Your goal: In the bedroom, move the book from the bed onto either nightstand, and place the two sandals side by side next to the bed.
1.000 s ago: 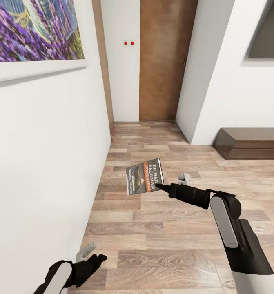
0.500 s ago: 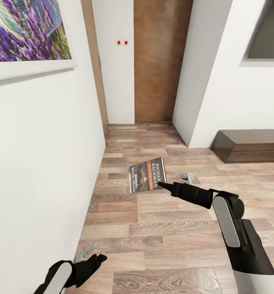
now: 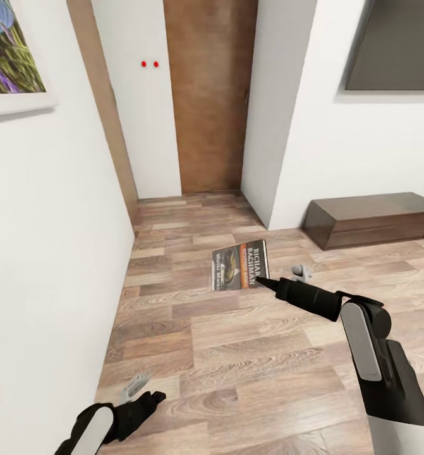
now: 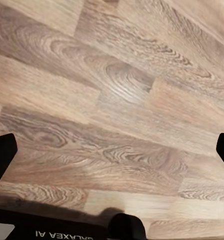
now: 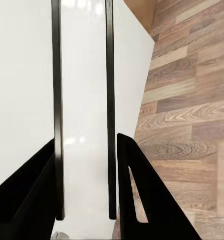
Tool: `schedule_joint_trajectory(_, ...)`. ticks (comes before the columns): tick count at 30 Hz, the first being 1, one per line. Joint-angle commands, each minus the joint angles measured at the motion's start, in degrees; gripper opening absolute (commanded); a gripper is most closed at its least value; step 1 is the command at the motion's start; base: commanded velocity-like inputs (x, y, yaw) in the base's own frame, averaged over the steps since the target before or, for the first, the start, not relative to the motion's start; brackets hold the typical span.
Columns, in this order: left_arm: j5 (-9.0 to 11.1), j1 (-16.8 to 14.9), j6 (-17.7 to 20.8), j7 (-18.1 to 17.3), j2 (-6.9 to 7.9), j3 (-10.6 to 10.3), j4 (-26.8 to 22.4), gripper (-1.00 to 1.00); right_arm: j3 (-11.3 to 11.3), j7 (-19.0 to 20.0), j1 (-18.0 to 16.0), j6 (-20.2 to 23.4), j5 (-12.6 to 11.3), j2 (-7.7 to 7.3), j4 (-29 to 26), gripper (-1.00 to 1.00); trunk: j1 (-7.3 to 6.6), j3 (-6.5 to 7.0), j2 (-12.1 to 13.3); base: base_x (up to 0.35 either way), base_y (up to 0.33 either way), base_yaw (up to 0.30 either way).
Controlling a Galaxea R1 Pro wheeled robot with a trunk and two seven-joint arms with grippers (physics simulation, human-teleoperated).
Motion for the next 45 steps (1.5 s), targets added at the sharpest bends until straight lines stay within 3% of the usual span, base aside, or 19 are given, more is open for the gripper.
schedule_joint_trajectory(1,0.6,0.0,0.0,0.6,0.06,-0.1,-0.1,1.0,-0.1,0.6,-0.1,0.4,-0.3,0.02,0.0,-1.0,0.03,-0.05,0.0,0.326,0.0,-0.268)
schedule_joint_trajectory(3,0.6,0.0,-0.1,0.5,0.04,-0.1,-0.1,1.0,-0.3,0.6,0.0,0.4,-0.3,-0.56,0.0,-1.0,0.03,-0.05,0.0,0.326,0.0,-0.268)
schedule_joint_trajectory(4,0.6,0.0,-0.2,0.4,0.07,-0.1,-0.1,1.0,-2.0,0.7,0.0,0.4,-0.3,-2.0,0.0,-1.0,0.03,-0.05,0.0,0.326,0.0,-0.268)
schedule_joint_trajectory(9,0.6,0.0,-1.0,0.3,0.02,-0.2,-0.1,1.0,-5.0,0.7,-0.1,0.4,-0.3,-3.16,0.0,-1.0,0.03,-0.05,0.0,0.326,0.0,-0.268)
schedule_joint_trajectory(20,0.6,0.0,-1.7,0.3,0.01,-0.3,-0.1,1.0,-5.5,0.7,-0.3,0.4,-0.4,-3.49,0.0,-1.0,0.03,-0.05,0.0,0.326,0.0,-0.268)
schedule_joint_trajectory(32,0.6,0.0,-1.8,0.3,-0.35,-0.3,-0.1,1.0,-5.9,0.7,-0.3,0.4,-1.0,-5.56,0.0,-1.0,0.03,0.13,0.0,0.326,0.0,-0.267)
schedule_joint_trajectory(39,0.6,0.0,-1.8,0.3,-0.54,-0.3,-0.1,1.0,-8.8,0.8,-0.3,0.4,-1.8,-6.22,-0.1,-1.0,0.03,0.43,0.0,0.326,0.0,-0.26)
schedule_joint_trajectory(45,0.6,0.0,-1.8,0.2,-0.62,-0.3,-0.1,1.0,-9.7,0.8,-0.3,0.4,-2.2,-6.39,-0.1,-1.0,0.03,0.73,0.0,0.326,0.0,-0.255)
